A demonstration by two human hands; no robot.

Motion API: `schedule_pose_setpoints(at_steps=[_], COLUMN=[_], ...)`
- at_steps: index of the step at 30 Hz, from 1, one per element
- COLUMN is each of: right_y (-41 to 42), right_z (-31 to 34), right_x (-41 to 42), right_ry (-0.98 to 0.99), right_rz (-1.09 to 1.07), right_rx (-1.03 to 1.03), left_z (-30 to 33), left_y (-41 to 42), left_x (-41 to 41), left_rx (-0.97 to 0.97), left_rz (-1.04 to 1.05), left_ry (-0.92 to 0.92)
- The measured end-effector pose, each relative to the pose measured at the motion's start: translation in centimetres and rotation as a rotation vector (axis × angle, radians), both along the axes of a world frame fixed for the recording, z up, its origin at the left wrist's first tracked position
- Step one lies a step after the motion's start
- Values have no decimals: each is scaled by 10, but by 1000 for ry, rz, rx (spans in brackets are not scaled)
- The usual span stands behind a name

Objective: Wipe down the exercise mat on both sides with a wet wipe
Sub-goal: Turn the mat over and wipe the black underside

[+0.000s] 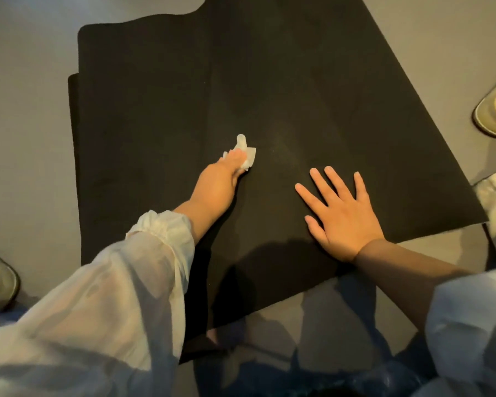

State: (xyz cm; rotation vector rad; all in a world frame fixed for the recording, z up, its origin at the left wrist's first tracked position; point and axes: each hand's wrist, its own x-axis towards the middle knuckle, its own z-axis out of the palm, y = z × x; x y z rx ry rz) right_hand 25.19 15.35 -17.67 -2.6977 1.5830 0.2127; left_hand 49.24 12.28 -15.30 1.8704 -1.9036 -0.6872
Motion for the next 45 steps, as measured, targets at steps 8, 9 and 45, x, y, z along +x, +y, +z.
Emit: schedule_pose_setpoints(at_steps=[8, 9, 45], right_y=[-1, 0, 5], right_z=[-1, 0, 13], right_x=[1, 1, 0], right_ry=[49, 32, -49], right_rz=[-20, -36, -97], right_rx=[20, 20, 90], left_z=[-18, -21, 61], left_y=[96, 103, 39], left_x=[-27, -27, -3], left_rx=[0, -26, -283], left_rz=[-22, -99, 386], left_ry=[241, 202, 221])
